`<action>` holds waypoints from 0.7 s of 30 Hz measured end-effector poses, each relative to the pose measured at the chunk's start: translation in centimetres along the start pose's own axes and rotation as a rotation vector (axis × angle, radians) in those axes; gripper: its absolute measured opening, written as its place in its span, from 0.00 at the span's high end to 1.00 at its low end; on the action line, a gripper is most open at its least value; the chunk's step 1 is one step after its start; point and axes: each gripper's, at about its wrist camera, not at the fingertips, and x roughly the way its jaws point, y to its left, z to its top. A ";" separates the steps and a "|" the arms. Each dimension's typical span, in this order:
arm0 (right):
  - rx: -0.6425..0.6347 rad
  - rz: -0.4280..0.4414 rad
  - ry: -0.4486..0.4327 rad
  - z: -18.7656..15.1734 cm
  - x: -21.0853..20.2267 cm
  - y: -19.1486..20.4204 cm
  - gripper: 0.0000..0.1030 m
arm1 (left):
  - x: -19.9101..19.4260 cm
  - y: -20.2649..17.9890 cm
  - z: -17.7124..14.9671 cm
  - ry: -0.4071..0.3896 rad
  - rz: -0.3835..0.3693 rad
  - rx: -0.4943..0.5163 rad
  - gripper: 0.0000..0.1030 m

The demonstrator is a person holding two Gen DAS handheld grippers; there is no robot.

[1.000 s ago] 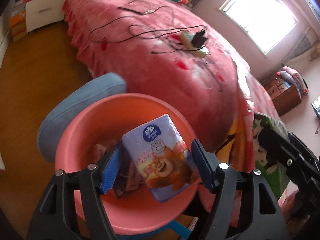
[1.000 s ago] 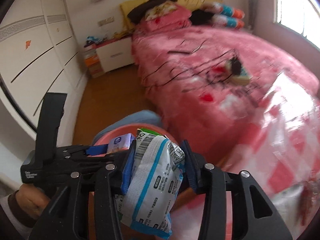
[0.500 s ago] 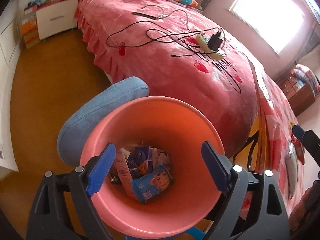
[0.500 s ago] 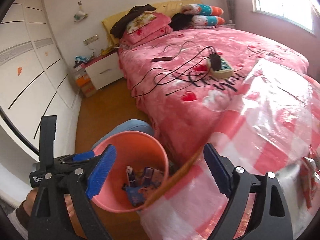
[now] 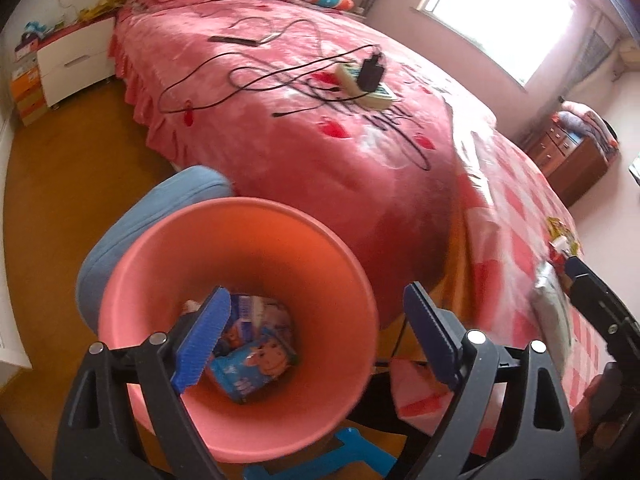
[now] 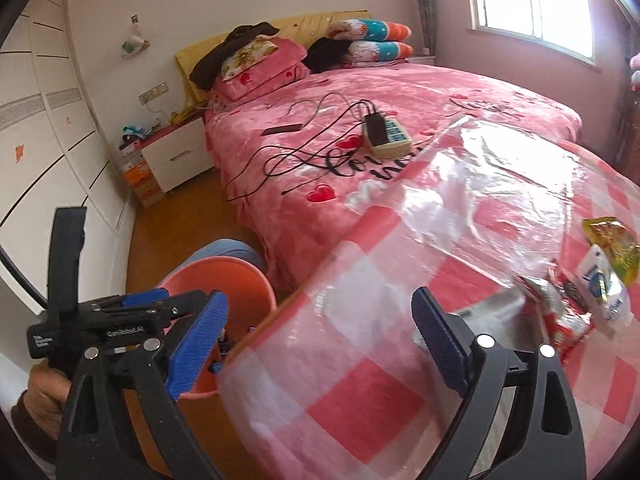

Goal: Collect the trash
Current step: 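Move both grippers back over the remaining trash on the bed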

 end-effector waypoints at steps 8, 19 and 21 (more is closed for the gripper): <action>0.032 -0.027 -0.033 -0.9 -2.3 -2.6 0.11 | -0.4 -5.0 -0.1 -0.004 -0.040 0.085 0.14; 0.041 -0.075 -0.085 -1.6 -4.9 -5.5 0.08 | -0.9 -10.7 -0.2 -0.006 -0.078 0.173 0.14; 0.048 -0.073 -0.089 -1.8 -5.3 -6.1 0.08 | -0.8 -11.4 -0.3 -0.003 -0.083 0.184 0.14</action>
